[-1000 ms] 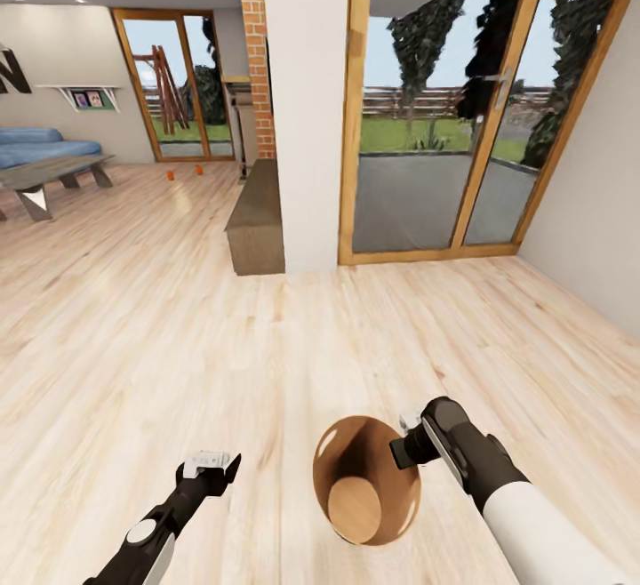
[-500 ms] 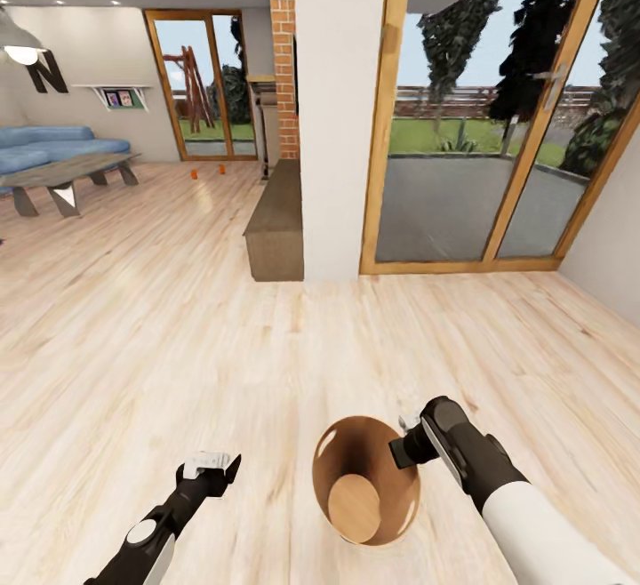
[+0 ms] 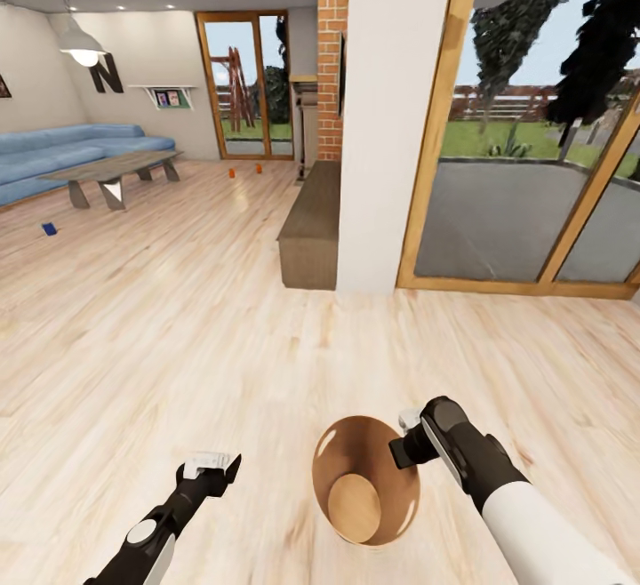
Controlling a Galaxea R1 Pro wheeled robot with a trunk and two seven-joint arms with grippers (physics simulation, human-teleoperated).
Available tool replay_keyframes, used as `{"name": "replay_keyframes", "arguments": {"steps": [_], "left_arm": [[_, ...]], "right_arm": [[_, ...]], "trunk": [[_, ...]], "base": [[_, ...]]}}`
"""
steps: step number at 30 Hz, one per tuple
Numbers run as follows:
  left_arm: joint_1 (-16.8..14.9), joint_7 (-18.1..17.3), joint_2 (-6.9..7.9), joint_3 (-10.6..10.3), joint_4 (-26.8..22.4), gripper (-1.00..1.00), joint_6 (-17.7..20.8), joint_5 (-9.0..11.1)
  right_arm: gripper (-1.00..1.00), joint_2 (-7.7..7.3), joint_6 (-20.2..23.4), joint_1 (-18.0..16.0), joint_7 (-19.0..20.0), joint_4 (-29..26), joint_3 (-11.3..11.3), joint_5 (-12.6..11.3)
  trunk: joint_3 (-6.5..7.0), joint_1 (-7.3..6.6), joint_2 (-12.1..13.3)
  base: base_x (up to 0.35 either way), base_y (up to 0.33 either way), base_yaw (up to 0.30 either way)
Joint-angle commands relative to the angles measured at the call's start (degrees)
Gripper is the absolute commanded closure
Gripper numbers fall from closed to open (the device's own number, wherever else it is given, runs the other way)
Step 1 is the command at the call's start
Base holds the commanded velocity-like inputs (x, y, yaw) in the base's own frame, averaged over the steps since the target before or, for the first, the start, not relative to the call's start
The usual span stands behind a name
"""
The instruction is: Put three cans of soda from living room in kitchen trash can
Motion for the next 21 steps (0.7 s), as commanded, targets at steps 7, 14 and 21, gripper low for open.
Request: {"name": "replay_keyframes", "arguments": {"steps": [7, 14, 21], "left_arm": [[0.0, 0.0, 0.00, 0.0, 0.0, -1.00, 0.0, 0.0], [0.0, 0.0, 0.00, 0.0, 0.0, -1.00, 0.0, 0.0], [0.0, 0.0, 0.00, 0.0, 0.0, -1.00, 0.0, 0.0]], "right_arm": [[1.00, 0.08, 0.2, 0.0, 0.2, 0.0, 0.0, -1.4], [1.00, 0.41, 0.2, 0.0, 0.2, 0.0, 0.0, -1.4], [1.00, 0.50, 0.2, 0.0, 0.2, 0.0, 0.0, -1.4]], "trunk": [[0.01, 0.00, 0.0], [0.01, 0.00, 0.0], [0.01, 0.00, 0.0]], "base": [[0.322, 0.000, 0.250], [0.322, 0.000, 0.250], [0.317, 0.000, 0.250]]}}
